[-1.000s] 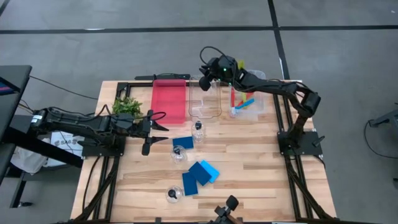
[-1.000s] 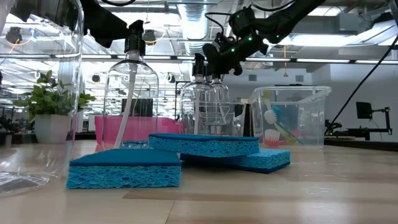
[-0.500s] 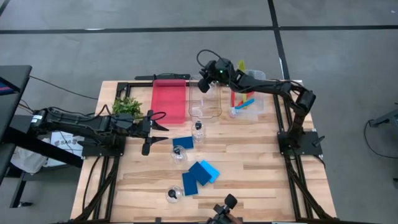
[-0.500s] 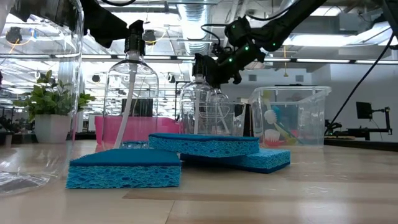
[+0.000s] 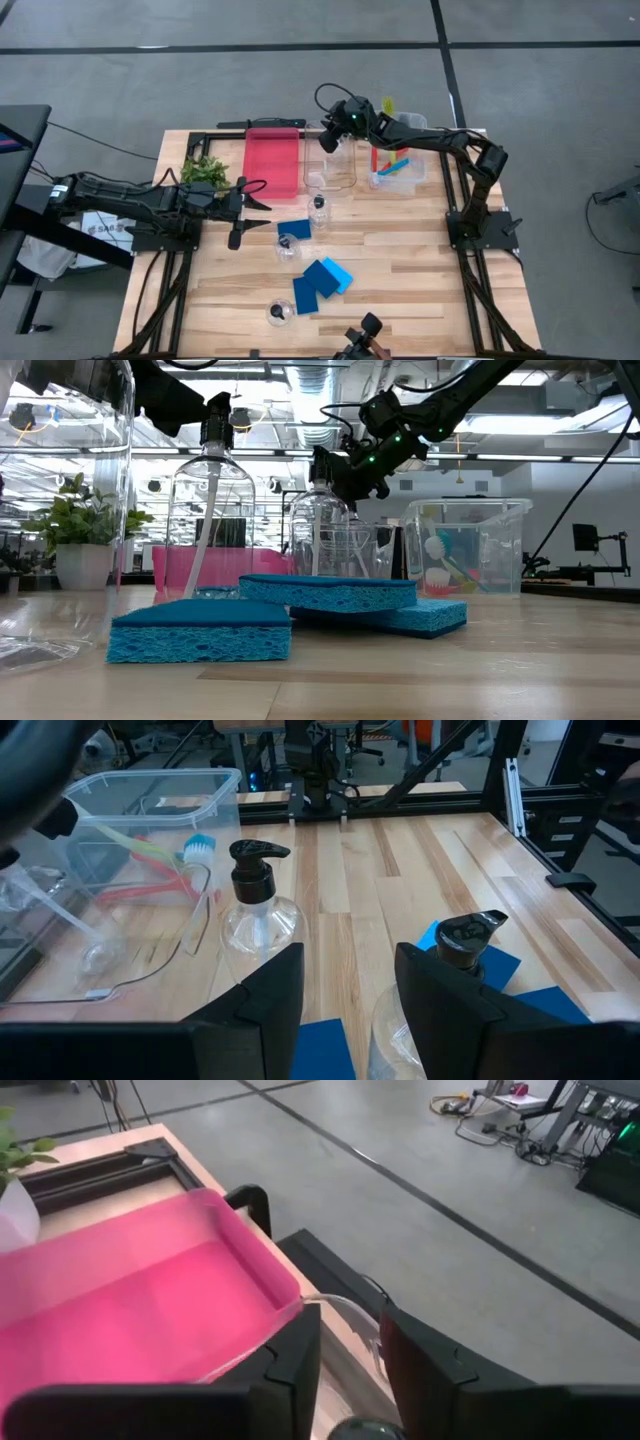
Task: Pick & Place Kitchen Sink Supplies
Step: Put the soap dispenser into the left transparent bin
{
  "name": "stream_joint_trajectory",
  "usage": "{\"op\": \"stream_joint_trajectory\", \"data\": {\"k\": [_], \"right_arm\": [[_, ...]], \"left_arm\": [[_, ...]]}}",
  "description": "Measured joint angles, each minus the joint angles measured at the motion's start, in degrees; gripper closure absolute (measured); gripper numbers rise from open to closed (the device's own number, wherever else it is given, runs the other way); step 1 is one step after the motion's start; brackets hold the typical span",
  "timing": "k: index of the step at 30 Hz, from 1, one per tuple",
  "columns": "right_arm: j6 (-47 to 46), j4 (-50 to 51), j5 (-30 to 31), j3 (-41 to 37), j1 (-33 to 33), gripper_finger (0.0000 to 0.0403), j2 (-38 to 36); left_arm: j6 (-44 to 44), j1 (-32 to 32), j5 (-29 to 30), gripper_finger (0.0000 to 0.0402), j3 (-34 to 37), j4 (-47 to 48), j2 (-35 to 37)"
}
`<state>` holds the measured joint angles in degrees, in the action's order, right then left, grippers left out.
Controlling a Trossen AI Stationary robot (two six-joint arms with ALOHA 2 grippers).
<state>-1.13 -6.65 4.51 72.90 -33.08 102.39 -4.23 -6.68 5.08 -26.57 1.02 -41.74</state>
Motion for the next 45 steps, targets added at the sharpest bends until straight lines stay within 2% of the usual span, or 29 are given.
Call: {"op": "stream_joint_trajectory", "data": {"k": [8,19,39,45], "right_arm": [[0.2,1.6,-0.2,0.0,0.0,0.0251,0.0],[0.6,4.5,-0.8,0.0,0.2,0.0153,0.0],[3.1,5.5,-1.4,0.0,2.3,0.0147,0.0],[4.2,9.3,-1.4,0.0,2.3,0.0147,-2.5]], "left_arm": [[0.0,0.0,0.0,0.0241,0.0,0.0,0.0],[0.0,0.0,0.0,0.0241,0.0,0.0,0.0],[0.0,0.0,0.0,0.0241,0.0,0.1,0.0],[0.0,0.0,0.0,0.0241,0.0,0.2,0.0]]}}
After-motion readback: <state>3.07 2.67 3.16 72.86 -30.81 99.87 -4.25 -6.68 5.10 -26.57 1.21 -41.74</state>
